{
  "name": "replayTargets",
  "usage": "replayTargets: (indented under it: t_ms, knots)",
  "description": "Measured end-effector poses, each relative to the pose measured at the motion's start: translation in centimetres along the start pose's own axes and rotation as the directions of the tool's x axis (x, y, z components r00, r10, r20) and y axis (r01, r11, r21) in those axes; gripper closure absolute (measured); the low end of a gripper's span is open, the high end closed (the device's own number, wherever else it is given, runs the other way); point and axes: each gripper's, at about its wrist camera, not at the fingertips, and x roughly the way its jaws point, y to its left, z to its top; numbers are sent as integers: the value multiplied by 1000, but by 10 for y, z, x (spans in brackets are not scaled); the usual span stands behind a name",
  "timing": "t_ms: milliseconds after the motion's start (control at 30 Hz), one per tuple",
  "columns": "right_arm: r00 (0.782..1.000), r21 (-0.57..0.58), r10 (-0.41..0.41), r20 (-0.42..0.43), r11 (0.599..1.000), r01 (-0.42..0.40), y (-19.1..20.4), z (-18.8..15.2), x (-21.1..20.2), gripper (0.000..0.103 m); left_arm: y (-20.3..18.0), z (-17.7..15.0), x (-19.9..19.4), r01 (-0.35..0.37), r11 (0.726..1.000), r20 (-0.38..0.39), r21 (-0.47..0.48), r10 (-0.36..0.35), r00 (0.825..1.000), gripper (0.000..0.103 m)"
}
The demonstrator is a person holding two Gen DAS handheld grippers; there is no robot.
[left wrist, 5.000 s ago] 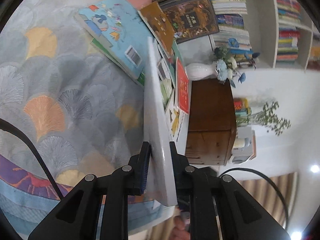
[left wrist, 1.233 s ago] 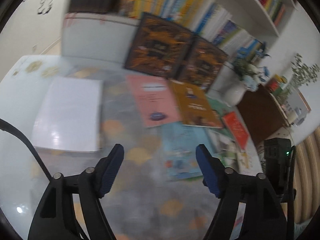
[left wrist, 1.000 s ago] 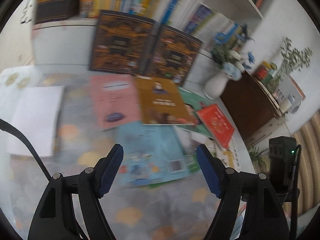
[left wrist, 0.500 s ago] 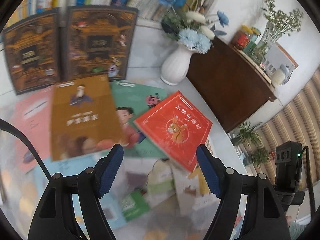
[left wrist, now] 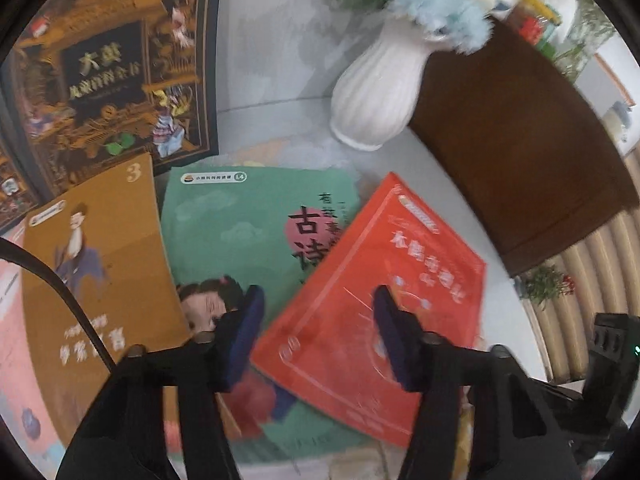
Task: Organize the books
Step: 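Move both grippers to the red book on the pile, then close both grippers on the edge of the red book and lift it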
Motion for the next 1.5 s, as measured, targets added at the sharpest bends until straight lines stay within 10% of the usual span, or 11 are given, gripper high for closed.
replayTargets:
  t_ms: [367,633,1067,1500]
  knots:
    - [996,-108,-88,16,990,89,9,14,12,65,5,-17,5,88,995,-46,-36,-90,995,55]
    - [996,-235,-65,-67,971,47,14,-32,-6,65,6,-127,-59,86,984,-9,-154,-89,996,55]
    - [974,-466,-49,-222,882,-62,54,-149,-19,64,23,-327,-126,71,878,1,-473,-80,997,55]
    - [959,-535,-124,-256,844,-34,34,-201,-28,78,21,-364,-129,15,857,49,-515,12,999,56]
